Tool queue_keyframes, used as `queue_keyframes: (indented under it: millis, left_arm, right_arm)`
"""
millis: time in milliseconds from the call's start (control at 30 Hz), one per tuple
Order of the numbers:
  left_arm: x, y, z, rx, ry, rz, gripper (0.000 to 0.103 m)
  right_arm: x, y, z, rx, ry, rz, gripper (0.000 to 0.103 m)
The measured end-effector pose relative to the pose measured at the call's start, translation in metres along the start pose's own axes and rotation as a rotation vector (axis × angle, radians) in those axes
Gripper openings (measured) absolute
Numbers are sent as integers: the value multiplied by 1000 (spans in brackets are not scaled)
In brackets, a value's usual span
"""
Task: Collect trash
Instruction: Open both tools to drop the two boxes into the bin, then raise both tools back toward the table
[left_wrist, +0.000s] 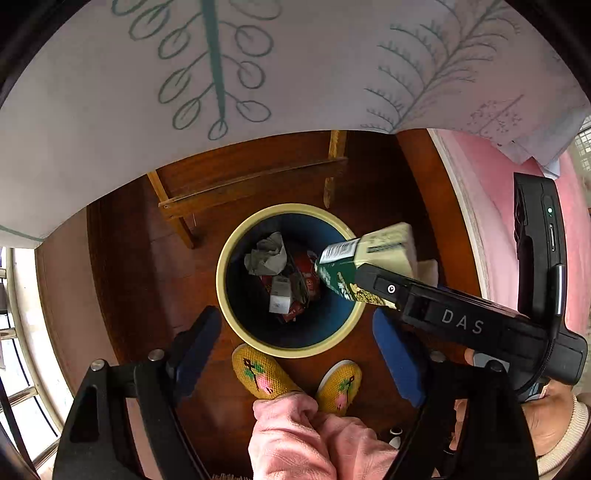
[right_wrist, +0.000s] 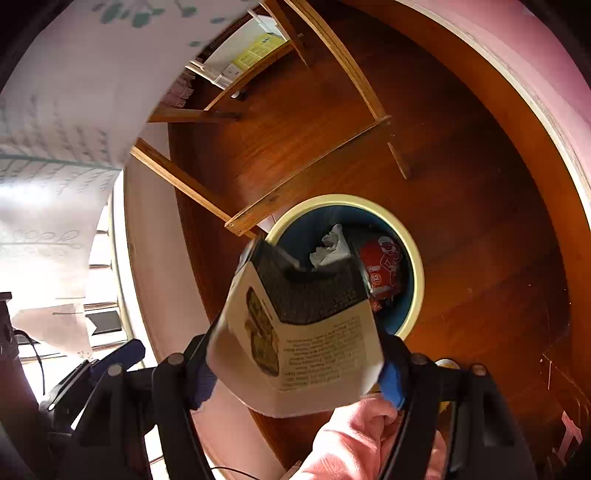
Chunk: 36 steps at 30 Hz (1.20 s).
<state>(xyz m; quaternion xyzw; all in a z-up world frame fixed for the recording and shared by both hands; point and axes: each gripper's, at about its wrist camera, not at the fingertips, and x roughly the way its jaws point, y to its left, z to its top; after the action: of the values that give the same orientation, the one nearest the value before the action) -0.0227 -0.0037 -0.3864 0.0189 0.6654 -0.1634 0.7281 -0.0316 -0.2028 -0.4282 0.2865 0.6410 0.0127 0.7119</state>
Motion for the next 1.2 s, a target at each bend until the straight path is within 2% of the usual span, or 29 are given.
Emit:
queue_keyframes:
  millis: [33, 67, 500, 800, 967, 1100, 1200]
  left_arm:
    - [0, 4, 0, -4, -4, 14, 99]
    - [-2, 8, 5, -8, -11, 23, 102]
    - [-38, 12, 10, -48, -61, 74, 102]
    - [-90, 4, 18, -46, -57, 67, 102]
    - [-135, -1, 21, -46, -93, 82, 102]
    - [-181, -9, 25, -33, -143, 91, 102]
    - [-222, -15, 28, -16, -210, 125, 102]
  right_arm:
    - [1, 1, 0, -8, -6, -14, 74]
    - [1, 2, -1, -15, -11, -19, 75]
    - [-31, 23, -3, -55, -36, -69, 75]
    - [-75, 52, 0, -106, -24, -70, 75]
    - [-103, 61, 2, -96, 27, -52, 75]
    - [-142, 78, -2, -124, 10, -43, 75]
    - [-175, 90, -2, -129, -10, -43, 75]
